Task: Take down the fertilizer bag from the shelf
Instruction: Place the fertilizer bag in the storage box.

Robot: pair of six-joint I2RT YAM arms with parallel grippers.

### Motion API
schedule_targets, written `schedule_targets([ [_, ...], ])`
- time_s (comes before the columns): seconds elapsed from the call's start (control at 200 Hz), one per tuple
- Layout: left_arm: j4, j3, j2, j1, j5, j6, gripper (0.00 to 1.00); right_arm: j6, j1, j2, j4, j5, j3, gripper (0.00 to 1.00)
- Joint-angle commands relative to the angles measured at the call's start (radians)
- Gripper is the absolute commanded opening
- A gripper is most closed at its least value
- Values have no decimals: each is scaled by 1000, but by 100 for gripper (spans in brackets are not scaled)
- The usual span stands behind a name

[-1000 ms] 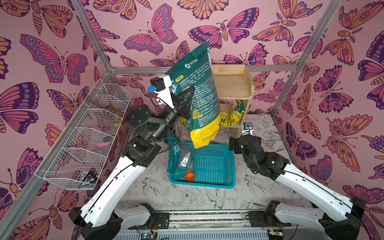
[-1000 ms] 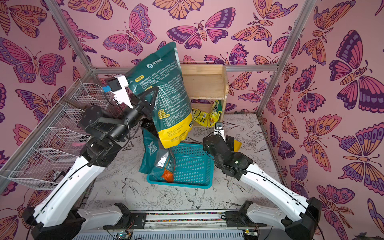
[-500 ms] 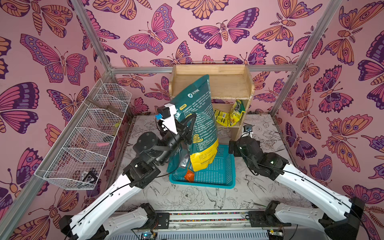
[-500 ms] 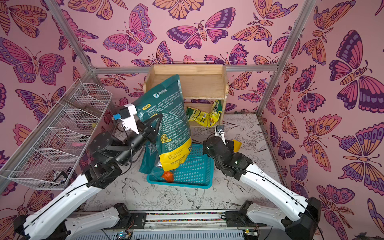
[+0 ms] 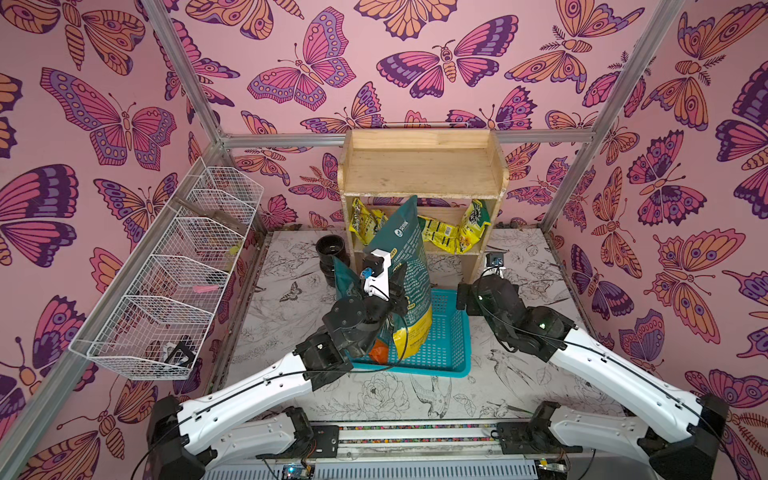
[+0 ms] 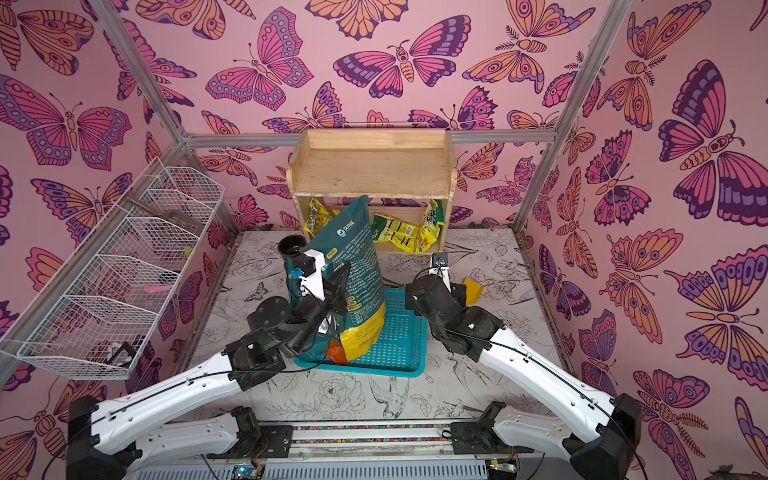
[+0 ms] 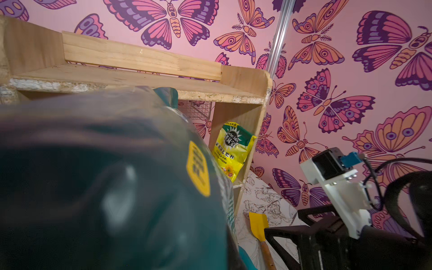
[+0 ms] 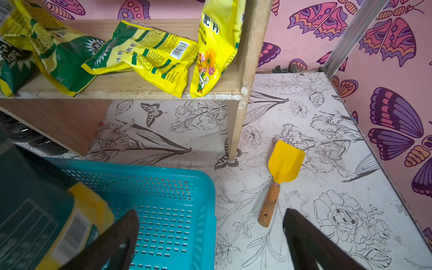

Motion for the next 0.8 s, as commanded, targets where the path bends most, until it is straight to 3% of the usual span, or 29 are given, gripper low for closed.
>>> schedule_targets([
  [0.0, 524, -83, 20, -40, -160, 70, 0, 10, -3, -11, -13, -22, 1, 99],
  [0.14, 763, -161, 118, -134, -278, 252, 0, 8, -3, -1, -11, -59, 6, 99],
  [0.265, 840, -187, 200, -188, -329, 357, 0, 1, -4, 1, -21, -74, 10, 99],
  [0.431, 863, -234, 263, -229, -399, 388, 0, 1, -3, -9, -25, -74, 6, 99],
  [0.706, 853, -345, 176, -312, -547, 402, 0, -12, -3, 16, -21, -97, 25, 99],
  [0.791, 805, -362, 141, -324, -584, 387, 48, -13, -4, 23, -17, -110, 26, 99],
])
